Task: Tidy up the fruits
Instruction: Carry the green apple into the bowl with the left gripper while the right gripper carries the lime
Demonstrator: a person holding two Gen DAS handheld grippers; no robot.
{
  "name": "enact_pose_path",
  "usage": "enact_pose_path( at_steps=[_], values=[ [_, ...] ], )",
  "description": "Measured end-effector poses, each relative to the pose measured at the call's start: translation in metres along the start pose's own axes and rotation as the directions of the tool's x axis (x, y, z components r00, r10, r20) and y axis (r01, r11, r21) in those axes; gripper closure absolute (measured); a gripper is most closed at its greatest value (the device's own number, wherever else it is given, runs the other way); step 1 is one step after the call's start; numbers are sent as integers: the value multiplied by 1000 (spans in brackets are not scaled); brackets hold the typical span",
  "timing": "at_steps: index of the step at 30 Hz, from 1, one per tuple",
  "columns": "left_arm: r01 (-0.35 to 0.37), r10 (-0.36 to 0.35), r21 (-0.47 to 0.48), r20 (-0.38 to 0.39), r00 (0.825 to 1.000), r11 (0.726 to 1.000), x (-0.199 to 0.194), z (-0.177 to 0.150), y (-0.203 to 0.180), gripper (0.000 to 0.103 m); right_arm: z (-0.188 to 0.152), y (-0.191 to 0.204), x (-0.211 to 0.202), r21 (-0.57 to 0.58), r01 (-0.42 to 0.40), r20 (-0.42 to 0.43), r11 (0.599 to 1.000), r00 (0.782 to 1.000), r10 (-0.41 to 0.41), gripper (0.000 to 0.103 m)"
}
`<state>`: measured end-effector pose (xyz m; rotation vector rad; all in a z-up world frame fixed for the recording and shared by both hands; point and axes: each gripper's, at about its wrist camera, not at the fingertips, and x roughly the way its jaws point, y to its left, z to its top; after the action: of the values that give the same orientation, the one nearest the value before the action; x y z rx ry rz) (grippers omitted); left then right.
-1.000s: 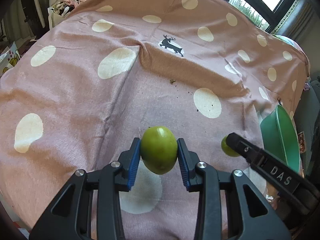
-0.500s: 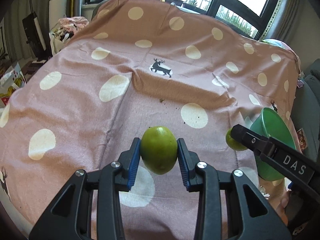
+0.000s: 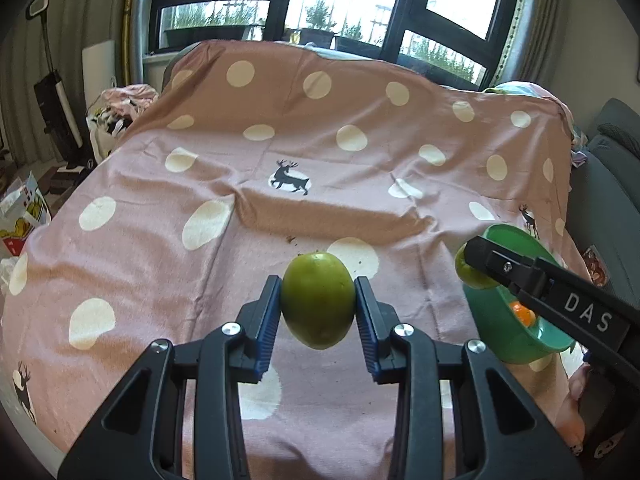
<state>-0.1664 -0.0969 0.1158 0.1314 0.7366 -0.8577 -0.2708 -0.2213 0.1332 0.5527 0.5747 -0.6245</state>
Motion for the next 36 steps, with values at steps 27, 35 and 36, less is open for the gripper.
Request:
enact_pose_path(
  at_steps=[27, 35, 36],
  values=[
    [169, -177, 199, 21, 984, 965, -3, 24, -125, 67, 19, -100, -65, 231, 79, 203, 970, 971, -128, 55],
    [210, -210, 245, -29, 977, 946, 15, 20, -159, 67, 16, -129, -70, 306, 117, 196, 945, 964, -182, 55],
    [220, -217, 248, -41, 975, 943, 18, 19, -162, 67, 16, -133, -70, 319, 121, 190, 940, 964, -188, 55]
  ],
)
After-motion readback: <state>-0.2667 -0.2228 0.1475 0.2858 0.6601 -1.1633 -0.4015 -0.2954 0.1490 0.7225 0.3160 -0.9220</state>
